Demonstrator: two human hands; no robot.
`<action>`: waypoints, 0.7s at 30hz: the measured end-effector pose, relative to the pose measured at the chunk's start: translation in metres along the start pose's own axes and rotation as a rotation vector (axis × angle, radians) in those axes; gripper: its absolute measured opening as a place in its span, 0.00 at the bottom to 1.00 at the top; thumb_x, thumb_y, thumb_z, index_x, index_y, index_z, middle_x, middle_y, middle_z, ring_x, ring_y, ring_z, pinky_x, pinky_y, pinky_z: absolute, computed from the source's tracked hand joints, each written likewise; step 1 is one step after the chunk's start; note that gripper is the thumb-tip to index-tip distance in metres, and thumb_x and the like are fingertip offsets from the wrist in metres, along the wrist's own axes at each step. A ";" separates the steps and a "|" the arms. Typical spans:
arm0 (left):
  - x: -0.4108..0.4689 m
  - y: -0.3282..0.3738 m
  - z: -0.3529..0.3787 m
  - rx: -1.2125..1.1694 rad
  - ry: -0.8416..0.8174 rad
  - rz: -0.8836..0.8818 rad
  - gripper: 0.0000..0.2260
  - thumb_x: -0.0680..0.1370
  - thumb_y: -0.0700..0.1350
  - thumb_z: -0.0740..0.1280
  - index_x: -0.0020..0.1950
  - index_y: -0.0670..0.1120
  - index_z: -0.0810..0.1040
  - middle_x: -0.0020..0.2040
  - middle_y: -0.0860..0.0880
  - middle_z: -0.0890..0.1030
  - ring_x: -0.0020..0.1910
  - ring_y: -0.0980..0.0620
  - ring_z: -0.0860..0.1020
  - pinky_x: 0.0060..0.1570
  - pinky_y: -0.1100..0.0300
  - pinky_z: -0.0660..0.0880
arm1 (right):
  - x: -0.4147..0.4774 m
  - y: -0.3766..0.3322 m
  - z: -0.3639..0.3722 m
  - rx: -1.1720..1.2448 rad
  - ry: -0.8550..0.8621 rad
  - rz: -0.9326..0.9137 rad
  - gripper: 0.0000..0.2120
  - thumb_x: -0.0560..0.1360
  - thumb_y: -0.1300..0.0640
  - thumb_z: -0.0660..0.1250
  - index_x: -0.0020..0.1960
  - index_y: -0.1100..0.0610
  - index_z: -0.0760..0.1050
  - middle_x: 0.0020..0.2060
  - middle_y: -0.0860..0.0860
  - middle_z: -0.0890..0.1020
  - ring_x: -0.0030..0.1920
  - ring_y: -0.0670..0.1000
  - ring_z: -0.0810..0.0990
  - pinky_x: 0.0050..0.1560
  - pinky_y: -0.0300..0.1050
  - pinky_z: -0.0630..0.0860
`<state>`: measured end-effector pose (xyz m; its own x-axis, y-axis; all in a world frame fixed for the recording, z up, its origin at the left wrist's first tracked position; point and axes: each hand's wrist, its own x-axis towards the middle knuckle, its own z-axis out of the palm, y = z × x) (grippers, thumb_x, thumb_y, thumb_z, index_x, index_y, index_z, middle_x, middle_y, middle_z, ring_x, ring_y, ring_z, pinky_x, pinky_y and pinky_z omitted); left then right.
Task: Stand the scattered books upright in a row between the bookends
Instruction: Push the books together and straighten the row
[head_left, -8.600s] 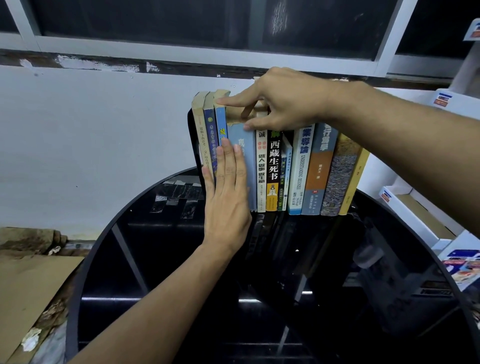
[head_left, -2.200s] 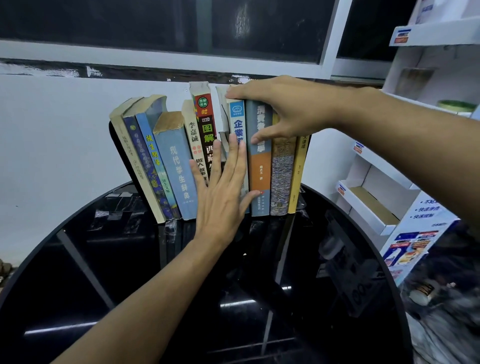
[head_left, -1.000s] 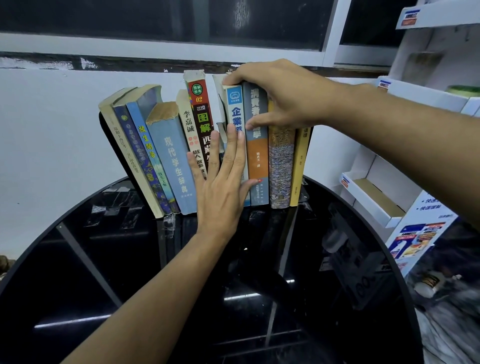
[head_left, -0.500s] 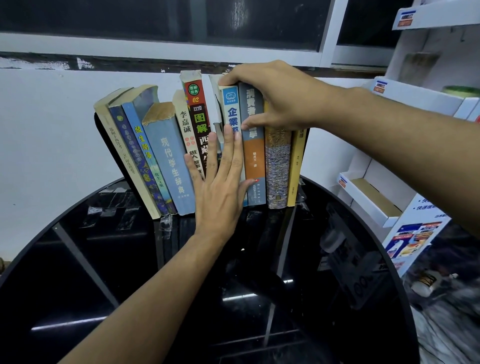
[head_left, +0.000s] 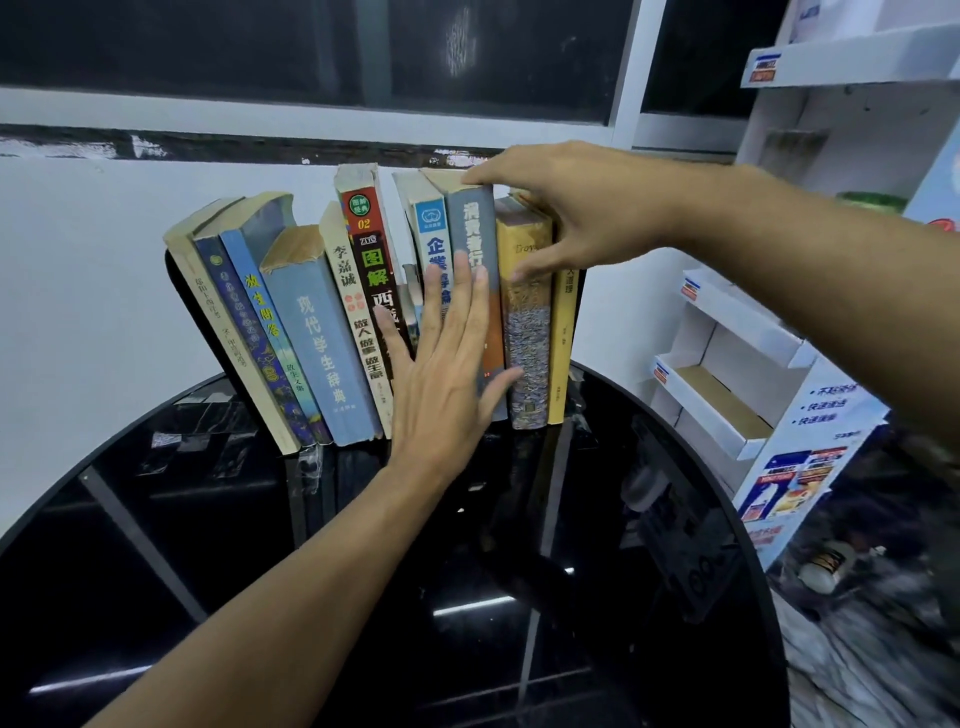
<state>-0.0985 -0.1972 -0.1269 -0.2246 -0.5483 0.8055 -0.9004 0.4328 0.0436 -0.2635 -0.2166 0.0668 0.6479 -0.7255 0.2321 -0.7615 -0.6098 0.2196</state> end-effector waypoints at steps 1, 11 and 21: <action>0.001 0.000 0.001 0.016 -0.002 0.000 0.43 0.78 0.63 0.65 0.83 0.43 0.47 0.83 0.44 0.47 0.82 0.44 0.45 0.76 0.33 0.40 | -0.001 0.001 0.001 0.002 0.003 0.005 0.41 0.72 0.40 0.75 0.78 0.51 0.61 0.73 0.49 0.71 0.72 0.51 0.68 0.70 0.48 0.65; 0.002 0.000 0.008 0.061 0.018 -0.019 0.43 0.79 0.62 0.65 0.83 0.43 0.48 0.83 0.44 0.49 0.82 0.43 0.47 0.76 0.32 0.44 | -0.003 0.001 0.009 0.033 0.087 0.024 0.38 0.72 0.44 0.75 0.77 0.50 0.65 0.73 0.48 0.72 0.72 0.52 0.69 0.69 0.48 0.64; 0.001 0.001 0.013 0.076 0.036 -0.024 0.43 0.79 0.61 0.66 0.83 0.44 0.46 0.83 0.45 0.49 0.82 0.44 0.47 0.76 0.31 0.44 | -0.009 -0.002 0.013 0.034 0.146 0.019 0.36 0.73 0.47 0.76 0.76 0.53 0.67 0.72 0.50 0.74 0.71 0.51 0.70 0.66 0.41 0.62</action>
<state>-0.1043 -0.2072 -0.1337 -0.1903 -0.5316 0.8253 -0.9315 0.3633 0.0192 -0.2682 -0.2137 0.0517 0.6269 -0.6848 0.3715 -0.7724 -0.6086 0.1817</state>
